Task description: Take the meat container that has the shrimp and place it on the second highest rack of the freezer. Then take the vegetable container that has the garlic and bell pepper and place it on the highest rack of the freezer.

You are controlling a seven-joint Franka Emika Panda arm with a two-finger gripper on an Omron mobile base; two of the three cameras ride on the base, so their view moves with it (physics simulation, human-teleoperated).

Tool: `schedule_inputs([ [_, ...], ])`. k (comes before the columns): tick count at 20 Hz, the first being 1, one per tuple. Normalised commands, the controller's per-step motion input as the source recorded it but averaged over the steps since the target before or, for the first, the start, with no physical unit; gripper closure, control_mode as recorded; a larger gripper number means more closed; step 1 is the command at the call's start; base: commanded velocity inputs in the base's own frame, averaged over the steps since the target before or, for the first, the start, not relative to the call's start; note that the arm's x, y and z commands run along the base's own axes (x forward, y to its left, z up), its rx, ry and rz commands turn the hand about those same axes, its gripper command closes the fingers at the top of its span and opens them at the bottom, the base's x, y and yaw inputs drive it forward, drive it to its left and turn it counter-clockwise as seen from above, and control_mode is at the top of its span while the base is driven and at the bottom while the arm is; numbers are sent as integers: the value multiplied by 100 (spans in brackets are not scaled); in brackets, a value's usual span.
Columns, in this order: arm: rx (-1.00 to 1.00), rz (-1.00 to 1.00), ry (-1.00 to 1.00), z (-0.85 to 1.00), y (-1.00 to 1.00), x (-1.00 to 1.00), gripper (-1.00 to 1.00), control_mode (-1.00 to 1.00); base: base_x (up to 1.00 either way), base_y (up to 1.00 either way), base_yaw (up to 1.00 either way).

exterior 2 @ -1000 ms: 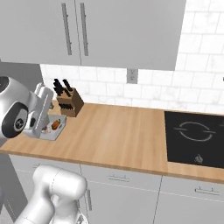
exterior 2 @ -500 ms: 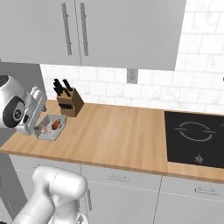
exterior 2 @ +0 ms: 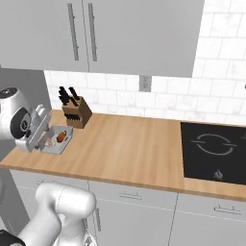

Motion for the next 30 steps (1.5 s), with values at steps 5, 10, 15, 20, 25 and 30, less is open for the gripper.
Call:
schedule_inputs([
  [5, 0, 0, 2, -49, 45, 0, -100, -100, 0, 0, 0],
  [10, 0, 0, 7, -27, 38, 5, -100, -100, 0, 0, 0],
  [15, 0, 0, 7, -19, 30, 15, -100, -100, 0, 0, 0],
  [20, 0, 0, 10, -15, 28, 28, -100, -100, 0, 0, 0],
  [25, 0, 0, 5, -9, 9, 46, -100, -100, 0, 0, 0],
  [30, 2, 0, 0, 0, -3, 65, -100, -100, 0, 0, 0],
])
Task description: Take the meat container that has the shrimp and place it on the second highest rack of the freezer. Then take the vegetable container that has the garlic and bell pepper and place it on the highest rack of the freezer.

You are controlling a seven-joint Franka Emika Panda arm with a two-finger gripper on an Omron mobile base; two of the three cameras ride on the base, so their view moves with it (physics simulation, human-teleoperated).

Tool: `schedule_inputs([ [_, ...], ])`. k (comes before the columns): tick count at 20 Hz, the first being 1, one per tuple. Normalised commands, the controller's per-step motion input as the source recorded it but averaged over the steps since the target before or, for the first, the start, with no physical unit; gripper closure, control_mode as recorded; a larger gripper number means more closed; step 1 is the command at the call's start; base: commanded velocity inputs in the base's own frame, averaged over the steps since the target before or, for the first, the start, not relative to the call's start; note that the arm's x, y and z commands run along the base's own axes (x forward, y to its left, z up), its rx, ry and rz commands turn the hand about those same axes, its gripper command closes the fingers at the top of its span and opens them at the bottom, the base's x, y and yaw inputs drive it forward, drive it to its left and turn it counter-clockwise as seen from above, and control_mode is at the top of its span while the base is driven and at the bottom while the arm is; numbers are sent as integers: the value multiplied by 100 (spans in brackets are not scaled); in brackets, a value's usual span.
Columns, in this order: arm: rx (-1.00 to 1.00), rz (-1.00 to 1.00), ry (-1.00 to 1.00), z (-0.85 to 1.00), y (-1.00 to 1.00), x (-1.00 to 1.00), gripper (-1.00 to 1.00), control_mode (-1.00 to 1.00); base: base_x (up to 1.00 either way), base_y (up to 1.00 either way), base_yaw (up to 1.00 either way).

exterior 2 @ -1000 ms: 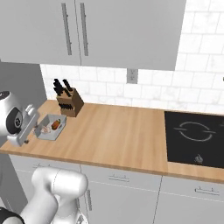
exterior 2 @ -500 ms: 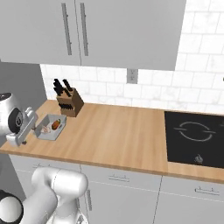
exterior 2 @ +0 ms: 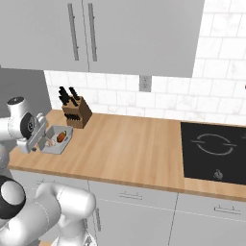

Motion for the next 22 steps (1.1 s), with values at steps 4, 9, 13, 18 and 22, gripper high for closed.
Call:
schedule_inputs([
  [4, 0, 0, 2, -11, -8, 57, -100, -100, 0, 0, 0],
  [9, 0, 0, 0, -40, -4, 26, -100, -100, 0, 0, 0],
  [13, 0, 0, 0, -39, 0, 28, -100, -100, 0, 0, 0],
  [18, 0, 0, 0, -42, 0, 31, -100, -100, 0, 0, 0],
  [22, 0, 0, 0, -39, 0, 20, -100, -100, 0, 0, 0],
])
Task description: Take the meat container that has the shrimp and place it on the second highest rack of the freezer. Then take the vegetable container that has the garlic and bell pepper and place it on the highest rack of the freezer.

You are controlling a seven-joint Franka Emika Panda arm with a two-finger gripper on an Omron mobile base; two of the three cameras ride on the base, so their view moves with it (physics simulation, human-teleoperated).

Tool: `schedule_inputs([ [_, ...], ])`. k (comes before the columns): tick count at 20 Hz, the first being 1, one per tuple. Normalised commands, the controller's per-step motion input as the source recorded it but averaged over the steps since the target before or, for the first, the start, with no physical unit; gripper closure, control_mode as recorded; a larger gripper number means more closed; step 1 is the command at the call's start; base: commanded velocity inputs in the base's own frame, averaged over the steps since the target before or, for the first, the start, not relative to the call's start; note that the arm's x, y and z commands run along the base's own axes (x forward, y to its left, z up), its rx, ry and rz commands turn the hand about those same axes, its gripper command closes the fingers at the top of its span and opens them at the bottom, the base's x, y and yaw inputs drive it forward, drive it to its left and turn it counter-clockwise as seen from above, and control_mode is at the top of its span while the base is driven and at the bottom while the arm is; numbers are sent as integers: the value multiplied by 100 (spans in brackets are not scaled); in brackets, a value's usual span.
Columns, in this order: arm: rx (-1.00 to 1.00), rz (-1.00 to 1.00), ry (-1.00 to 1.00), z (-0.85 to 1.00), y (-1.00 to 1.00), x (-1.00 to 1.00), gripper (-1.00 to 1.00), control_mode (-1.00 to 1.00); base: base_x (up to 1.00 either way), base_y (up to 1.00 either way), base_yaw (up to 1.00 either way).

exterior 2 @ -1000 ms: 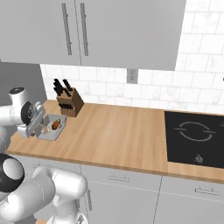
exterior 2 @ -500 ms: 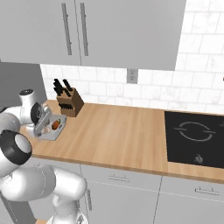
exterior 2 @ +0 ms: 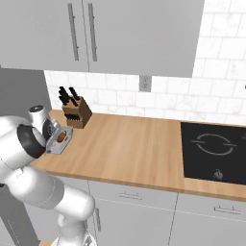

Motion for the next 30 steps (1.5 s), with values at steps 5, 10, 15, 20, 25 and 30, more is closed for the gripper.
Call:
schedule_inputs([
  [5, 0, 0, 0, -38, 0, 28, -100, -100, 0, 0, 0],
  [10, 0, 0, 0, -36, 6, 20, -100, -100, 0, 0, 0],
  [15, 0, 0, 0, -34, 12, 20, -100, -100, 0, 0, 0],
  [20, -1, 0, 0, -33, 15, 19, -100, -100, 0, 0, 0],
  [25, 0, 0, 2, -27, 6, -8, -100, -100, 0, 0, 0],
  [30, 0, 0, 0, -25, 2, -44, -100, -100, 0, 0, 0],
])
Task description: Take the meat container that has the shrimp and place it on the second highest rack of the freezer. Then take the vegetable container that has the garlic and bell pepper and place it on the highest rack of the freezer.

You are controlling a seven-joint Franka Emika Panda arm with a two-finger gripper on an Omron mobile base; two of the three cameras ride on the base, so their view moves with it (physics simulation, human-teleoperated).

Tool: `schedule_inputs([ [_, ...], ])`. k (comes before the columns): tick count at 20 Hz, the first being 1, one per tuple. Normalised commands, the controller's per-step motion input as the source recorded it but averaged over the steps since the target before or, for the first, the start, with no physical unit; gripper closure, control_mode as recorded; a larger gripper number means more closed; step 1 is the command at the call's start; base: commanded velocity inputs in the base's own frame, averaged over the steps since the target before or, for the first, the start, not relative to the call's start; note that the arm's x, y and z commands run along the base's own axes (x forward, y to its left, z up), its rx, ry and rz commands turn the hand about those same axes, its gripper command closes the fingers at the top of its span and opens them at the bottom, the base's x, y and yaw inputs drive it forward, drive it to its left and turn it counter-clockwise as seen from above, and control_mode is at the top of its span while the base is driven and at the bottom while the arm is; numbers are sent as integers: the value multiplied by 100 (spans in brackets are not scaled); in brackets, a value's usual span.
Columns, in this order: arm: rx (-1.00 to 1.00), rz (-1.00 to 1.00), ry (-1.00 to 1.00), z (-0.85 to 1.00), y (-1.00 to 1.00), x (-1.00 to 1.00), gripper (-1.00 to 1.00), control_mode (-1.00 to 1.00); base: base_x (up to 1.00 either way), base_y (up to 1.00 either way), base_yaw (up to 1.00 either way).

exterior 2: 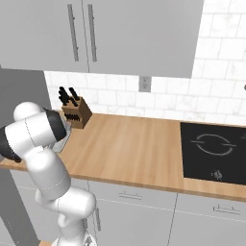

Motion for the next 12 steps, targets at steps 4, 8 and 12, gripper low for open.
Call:
schedule_inputs([
  [4, 0, 0, -1, -30, 8, -4, -100, -100, 0, 0, 0],
  [8, 0, 0, 0, -10, 7, 0, -100, -100, 0, 0, 0],
  [12, 0, 0, 0, 0, 0, 0, -100, -100, 0, 0, 0],
])
